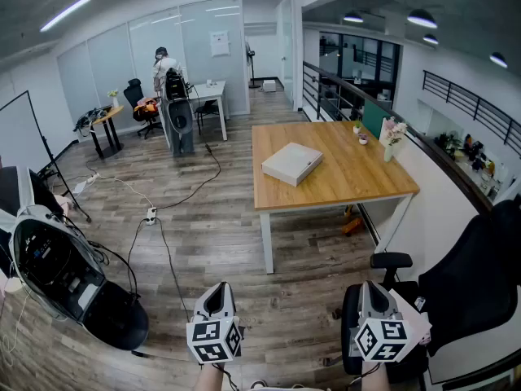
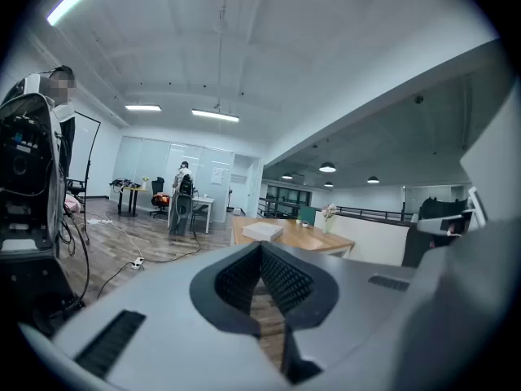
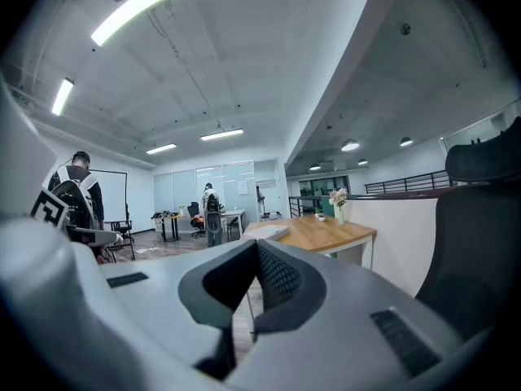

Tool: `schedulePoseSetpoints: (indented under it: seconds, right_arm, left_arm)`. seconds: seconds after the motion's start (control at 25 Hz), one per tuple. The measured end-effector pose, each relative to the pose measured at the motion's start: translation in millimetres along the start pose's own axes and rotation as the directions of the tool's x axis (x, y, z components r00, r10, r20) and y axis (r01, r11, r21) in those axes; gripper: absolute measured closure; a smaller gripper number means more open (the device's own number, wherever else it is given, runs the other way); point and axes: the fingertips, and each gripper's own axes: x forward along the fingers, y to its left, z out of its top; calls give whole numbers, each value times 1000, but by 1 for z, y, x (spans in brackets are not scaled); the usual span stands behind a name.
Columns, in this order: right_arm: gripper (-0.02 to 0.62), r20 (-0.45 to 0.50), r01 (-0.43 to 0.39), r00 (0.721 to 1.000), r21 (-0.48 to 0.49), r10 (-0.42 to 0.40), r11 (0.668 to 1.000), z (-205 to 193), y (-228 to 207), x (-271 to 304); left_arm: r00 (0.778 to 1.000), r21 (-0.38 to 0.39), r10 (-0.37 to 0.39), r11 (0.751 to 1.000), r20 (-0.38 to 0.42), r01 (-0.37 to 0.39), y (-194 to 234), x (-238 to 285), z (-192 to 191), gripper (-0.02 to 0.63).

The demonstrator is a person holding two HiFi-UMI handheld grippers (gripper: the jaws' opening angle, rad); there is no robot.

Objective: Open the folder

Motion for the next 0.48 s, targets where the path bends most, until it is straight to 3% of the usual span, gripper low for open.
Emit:
schedulePoseSetpoints:
  seconds: [0.24, 0.48]
  right_arm:
    - [597, 7, -6, 1000, 15, 6, 1000, -4, 0, -3]
    - [594, 39, 12, 999, 138, -17, 990, 3, -6, -5]
  left_arm:
    - [1000, -10, -4, 1000, -5, 4, -1, 1, -9, 603]
    - [1000, -18, -13, 1000, -12, 12, -3, 0, -9, 603]
